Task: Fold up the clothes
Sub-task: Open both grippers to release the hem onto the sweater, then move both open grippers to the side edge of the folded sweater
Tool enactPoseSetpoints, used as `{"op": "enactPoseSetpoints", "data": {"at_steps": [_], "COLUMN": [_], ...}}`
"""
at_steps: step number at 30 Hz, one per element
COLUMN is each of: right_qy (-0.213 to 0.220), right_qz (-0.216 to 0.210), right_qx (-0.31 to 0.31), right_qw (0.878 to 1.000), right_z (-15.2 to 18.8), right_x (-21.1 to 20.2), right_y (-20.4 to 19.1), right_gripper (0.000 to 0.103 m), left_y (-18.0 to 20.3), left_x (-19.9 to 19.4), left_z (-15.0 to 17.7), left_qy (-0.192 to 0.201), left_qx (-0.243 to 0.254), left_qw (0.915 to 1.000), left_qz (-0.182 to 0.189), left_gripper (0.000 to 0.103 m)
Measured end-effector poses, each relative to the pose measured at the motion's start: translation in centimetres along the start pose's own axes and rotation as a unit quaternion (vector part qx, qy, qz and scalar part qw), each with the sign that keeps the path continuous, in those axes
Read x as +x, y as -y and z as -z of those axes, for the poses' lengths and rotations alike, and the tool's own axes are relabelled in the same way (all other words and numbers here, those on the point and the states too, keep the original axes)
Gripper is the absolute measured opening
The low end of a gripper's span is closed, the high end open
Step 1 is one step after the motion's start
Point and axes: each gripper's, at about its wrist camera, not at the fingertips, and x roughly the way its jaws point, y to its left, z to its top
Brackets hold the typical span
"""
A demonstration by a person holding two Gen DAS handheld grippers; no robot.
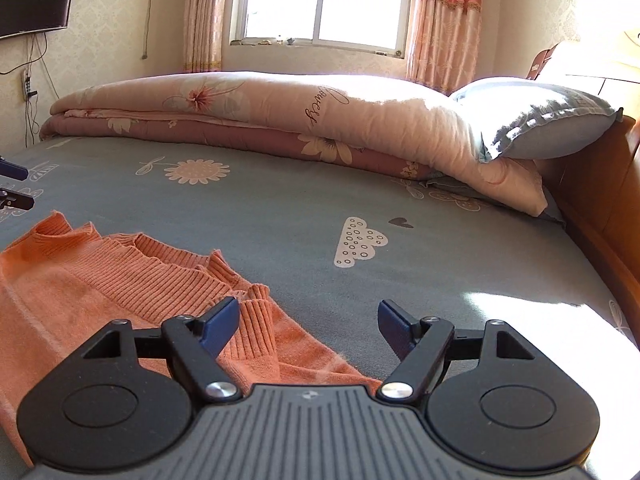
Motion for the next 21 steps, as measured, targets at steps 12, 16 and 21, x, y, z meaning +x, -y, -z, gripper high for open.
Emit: {"op": "enactPoseSetpoints", "data": {"at_steps": [12, 16, 21], "right_qy": [-0.079, -0.073, -0.093], "right_qz": [0.001, -0.01, -0.031], "right_qx": [-0.063, 0.072, 0.189], "right_qw": [0.995, 0.995, 0.977], "right_z": [3.8, 4.4, 6.7], "right_x": [1.7, 1.3, 2.2], "right_y": [-2.5, 1.3, 4.6], "right_gripper": [0.015, 0.015, 0.023], "left_y": [6.2, 6.0, 5.8], "left_x": [-1.5, -0.6, -0.2], "left_z": [4.8, 5.3, 5.8], "left_qy": [-0.037, -0.049, -0.06], "left_qx": [0.083, 0.066, 0.052], "left_qw": [0.9933, 0.9941, 0.9947], "left_qz": [0.071, 0.071, 0.065], "left_gripper": [0.067, 0.067, 0.068]}}
